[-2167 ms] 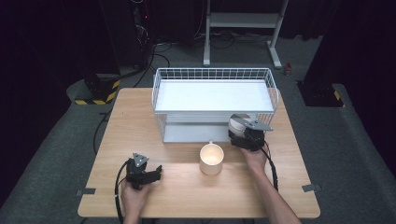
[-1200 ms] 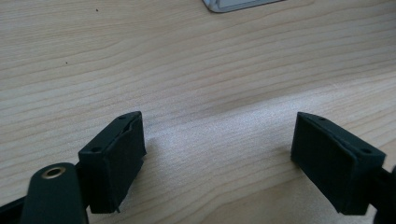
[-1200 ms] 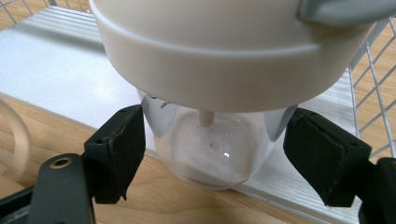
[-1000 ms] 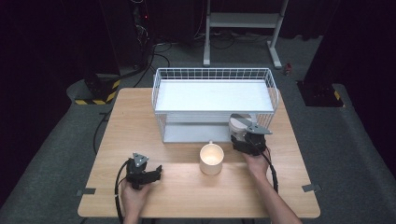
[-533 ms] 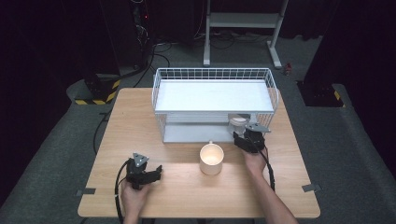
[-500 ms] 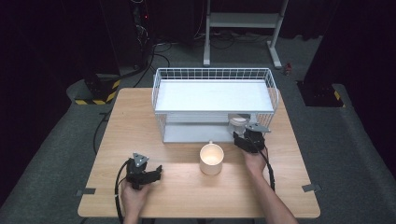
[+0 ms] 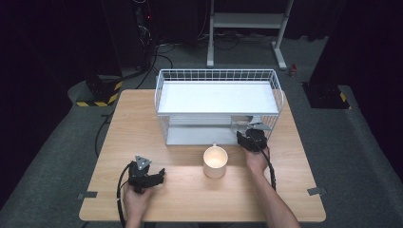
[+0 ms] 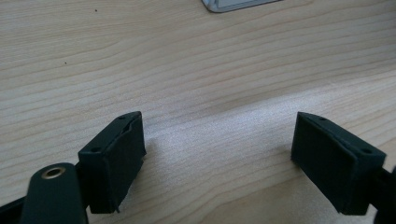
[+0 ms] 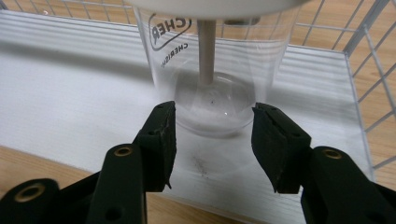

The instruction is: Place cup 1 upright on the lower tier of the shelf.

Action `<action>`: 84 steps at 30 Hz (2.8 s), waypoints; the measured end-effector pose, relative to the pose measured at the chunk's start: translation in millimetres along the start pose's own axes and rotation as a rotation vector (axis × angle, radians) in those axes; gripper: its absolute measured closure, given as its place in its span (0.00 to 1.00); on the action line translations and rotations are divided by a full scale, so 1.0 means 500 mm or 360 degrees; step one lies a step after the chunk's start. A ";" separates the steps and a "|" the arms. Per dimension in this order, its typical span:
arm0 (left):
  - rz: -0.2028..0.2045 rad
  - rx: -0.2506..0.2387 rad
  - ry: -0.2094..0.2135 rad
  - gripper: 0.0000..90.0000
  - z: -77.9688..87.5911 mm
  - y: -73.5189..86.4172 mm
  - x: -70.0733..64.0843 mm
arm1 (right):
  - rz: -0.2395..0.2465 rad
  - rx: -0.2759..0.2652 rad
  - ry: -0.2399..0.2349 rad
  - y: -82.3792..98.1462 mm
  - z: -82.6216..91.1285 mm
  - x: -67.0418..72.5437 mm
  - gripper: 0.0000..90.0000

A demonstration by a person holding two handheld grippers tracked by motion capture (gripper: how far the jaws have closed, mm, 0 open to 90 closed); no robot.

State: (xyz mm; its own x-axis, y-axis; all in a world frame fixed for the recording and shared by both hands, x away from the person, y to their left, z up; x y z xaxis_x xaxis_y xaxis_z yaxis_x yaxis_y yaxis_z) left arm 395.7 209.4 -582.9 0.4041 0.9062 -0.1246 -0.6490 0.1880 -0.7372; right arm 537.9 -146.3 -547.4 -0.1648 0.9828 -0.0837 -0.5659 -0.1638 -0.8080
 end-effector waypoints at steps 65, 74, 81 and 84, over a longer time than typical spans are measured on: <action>0.0001 0.0000 0.0002 0.21 0.000 0.000 -0.001 | -0.0002 -0.0104 -0.0203 0.004 0.078 -0.014 0.48; 0.0000 -0.0001 0.0002 0.21 0.000 -0.001 -0.001 | -0.0057 -0.0149 -0.0255 0.006 0.109 -0.027 0.47; 0.0002 -0.0001 0.0002 0.21 0.000 0.000 -0.001 | -0.0063 -0.0171 -0.0277 0.009 0.136 -0.042 0.46; 0.0002 0.0000 0.0002 0.21 0.000 0.000 -0.001 | -0.0076 -0.0191 -0.0284 0.011 0.147 -0.048 0.46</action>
State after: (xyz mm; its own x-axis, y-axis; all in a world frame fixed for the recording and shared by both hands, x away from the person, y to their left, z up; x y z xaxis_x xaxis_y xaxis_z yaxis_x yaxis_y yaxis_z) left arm 395.6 208.8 -582.8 0.4041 0.9060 -0.1262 -0.6494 0.1870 -0.7371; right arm 479.4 -177.1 -506.9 -0.2864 0.9567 0.0522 -0.4780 -0.0955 -0.8731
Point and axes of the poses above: each handheld gripper's, and its own axes: z roughly backward along the jaws, y roughly out of its underside, x roughly to its left, the point moved 8 cm from there along -z, roughly forward along the jaws, and after that the axes turned 11 degrees about y, right-handed, at the moved point
